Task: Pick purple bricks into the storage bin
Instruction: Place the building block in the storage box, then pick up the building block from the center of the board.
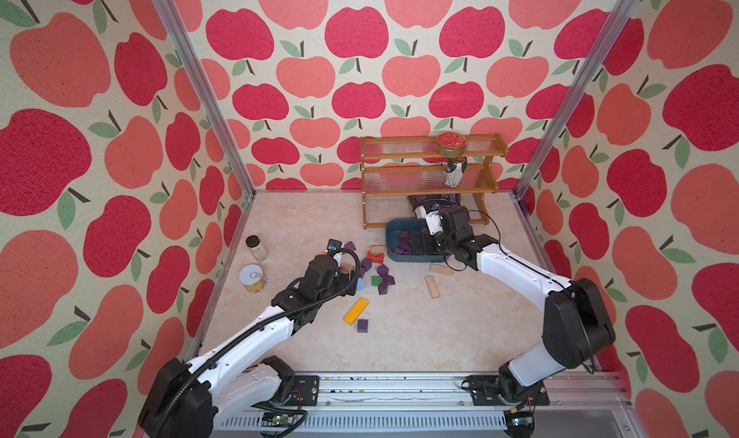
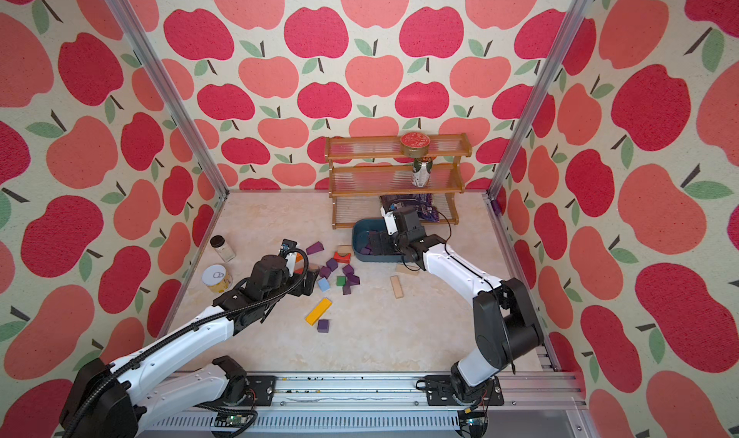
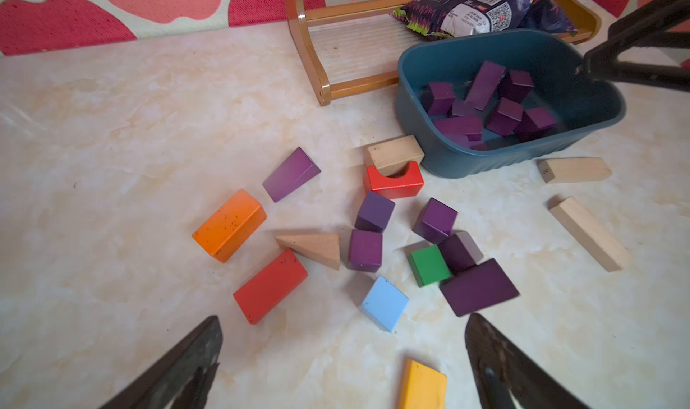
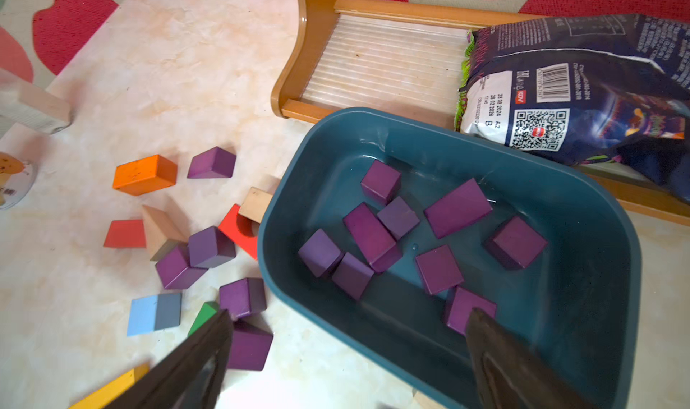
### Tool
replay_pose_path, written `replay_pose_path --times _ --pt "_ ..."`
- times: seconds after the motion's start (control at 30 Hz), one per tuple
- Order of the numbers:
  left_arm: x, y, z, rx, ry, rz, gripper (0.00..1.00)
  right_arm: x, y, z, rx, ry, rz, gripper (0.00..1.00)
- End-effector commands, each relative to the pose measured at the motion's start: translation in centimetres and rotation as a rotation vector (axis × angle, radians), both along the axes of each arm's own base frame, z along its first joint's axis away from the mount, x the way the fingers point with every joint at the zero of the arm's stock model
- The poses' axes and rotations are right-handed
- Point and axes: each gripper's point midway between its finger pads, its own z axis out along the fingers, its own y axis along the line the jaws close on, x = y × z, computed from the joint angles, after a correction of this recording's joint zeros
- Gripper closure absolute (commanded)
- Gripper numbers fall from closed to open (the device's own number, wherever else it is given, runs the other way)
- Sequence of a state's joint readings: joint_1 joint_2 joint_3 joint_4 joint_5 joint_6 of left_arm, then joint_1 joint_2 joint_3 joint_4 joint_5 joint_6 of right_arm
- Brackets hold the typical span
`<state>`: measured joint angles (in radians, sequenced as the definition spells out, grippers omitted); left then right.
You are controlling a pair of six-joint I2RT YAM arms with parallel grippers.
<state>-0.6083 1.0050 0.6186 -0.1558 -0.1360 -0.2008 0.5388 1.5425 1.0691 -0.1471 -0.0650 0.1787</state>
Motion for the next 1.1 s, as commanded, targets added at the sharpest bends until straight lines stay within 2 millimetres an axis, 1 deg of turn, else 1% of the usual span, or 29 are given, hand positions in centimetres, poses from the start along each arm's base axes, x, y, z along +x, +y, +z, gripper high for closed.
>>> replay_pose_path --times 0.0,0.07,0.13,0.2,0.3,0.4,0.47,0.57,0.67,0.77,0.87,0.97,1.07 --pt "-3.7 0.2 -0.5 -0.046 0.17 -0.024 0.01 -2.3 0.7 0.8 0.047 -0.048 0.094 0.01" --pt "-4.9 0.4 0.0 -0.078 0.201 -0.026 0.01 -3.8 0.8 1.1 0.068 -0.068 0.131 0.01" --pt "-5.9 0.2 0.2 -0.096 0.229 -0.036 0.0 -4.8 0.7 1.0 0.072 -0.077 0.14 0.01" --pt "-6.7 -0.1 -0.1 -0.101 0.261 -0.043 0.01 -5.9 0.7 0.9 0.081 -0.081 0.153 0.01" --pt "-7.9 -0.6 -1.5 -0.072 0.335 -0.053 0.0 -7.4 0.5 0.6 0.081 -0.088 0.177 0.01" --pt "-9.2 -1.1 -3.0 -0.02 0.409 -0.062 0.0 -8.5 -0.2 0.3 0.078 -0.115 0.175 0.01" --pt "-10.0 -1.7 -3.7 -0.002 0.444 -0.082 0.03 -9.3 -0.5 0.2 0.091 -0.142 0.182 0.01" --pt "-10.7 -2.0 -4.8 0.014 0.487 -0.07 0.06 -10.3 -0.9 0.1 0.106 -0.184 0.193 0.01" --pt "-11.0 -2.4 -5.6 0.004 0.527 -0.055 0.08 -10.9 -1.4 0.0 0.107 -0.212 0.192 0.01" --pt "-11.4 -3.2 -6.5 -0.011 0.574 -0.057 0.12 -11.1 -1.9 -0.5 0.096 -0.224 0.185 0.01" --pt "-11.6 -3.7 -7.4 0.033 0.592 -0.06 0.13 -11.3 -2.0 -0.7 0.103 -0.226 0.181 0.01" --pt "-11.6 -4.2 -7.6 0.072 0.59 -0.062 0.16 -11.4 -2.0 -0.5 0.117 -0.236 0.178 0.01" --pt "-11.2 -4.6 -7.7 0.086 0.578 -0.053 0.17 -11.4 -2.3 -0.7 0.111 -0.24 0.17 0.01"
